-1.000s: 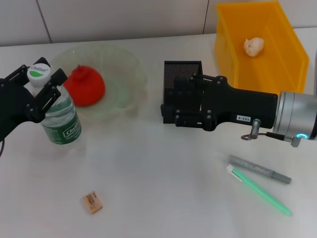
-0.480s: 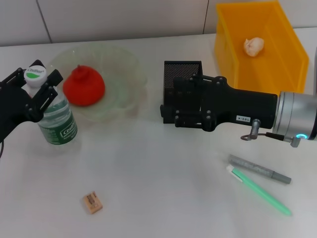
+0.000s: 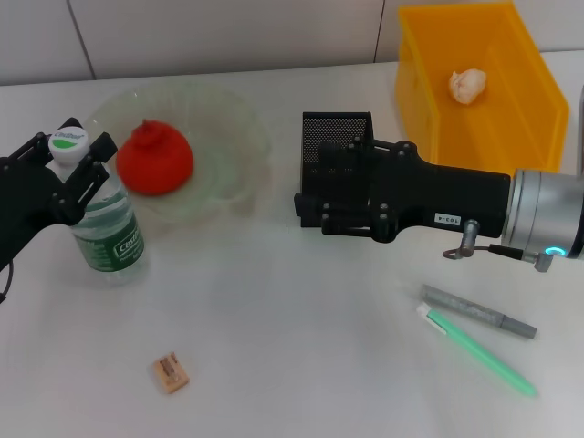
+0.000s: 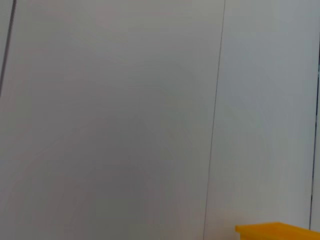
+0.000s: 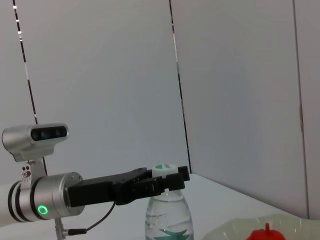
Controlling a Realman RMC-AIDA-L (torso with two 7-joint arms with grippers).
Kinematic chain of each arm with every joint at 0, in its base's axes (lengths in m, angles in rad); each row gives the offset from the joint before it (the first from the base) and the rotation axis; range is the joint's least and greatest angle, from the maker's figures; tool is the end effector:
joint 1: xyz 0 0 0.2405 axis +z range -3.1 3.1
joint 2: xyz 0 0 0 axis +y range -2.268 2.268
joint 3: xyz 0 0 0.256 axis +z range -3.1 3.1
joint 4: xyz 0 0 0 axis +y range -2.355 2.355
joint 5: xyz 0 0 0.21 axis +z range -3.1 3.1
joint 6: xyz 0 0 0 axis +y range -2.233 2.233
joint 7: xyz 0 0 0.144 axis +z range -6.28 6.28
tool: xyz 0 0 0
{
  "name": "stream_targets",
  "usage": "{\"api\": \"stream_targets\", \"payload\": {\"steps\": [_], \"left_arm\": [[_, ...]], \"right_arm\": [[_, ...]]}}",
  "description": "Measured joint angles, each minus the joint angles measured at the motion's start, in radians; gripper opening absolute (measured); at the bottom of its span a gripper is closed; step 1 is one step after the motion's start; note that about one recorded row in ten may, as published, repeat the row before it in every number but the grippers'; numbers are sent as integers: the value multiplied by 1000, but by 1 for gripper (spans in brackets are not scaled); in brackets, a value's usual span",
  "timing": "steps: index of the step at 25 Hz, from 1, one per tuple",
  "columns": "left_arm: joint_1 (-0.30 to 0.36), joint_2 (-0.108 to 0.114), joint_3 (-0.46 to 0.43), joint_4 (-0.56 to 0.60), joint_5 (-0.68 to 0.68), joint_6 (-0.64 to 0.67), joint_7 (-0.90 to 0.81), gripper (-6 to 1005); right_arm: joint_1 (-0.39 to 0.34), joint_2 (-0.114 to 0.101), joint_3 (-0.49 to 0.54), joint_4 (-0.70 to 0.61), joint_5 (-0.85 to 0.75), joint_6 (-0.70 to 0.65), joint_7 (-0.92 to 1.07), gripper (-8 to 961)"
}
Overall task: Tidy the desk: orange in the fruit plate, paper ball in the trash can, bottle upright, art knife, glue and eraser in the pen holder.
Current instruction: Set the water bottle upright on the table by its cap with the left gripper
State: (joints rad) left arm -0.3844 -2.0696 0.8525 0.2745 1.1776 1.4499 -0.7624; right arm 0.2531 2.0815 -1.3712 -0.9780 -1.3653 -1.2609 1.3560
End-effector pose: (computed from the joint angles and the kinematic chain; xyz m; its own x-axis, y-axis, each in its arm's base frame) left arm -0.2989 0.3075 -0.0008 0.5995 -0.0064 0.8003 0.6100 -0.6437 -0.4621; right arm 0.2132 0.3117 -0.0183 0.7620 -0.1532 -0.6292 -0.3781 -0.8941 -0.2402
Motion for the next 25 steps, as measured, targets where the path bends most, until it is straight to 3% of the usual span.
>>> {"api": "stream_targets", "payload": {"steps": [25], "left_arm": [[-8, 0, -3, -2, -1, -3, 0, 492]], "right_arm": [[4, 0, 0, -1, 2, 6, 0, 773]]}}
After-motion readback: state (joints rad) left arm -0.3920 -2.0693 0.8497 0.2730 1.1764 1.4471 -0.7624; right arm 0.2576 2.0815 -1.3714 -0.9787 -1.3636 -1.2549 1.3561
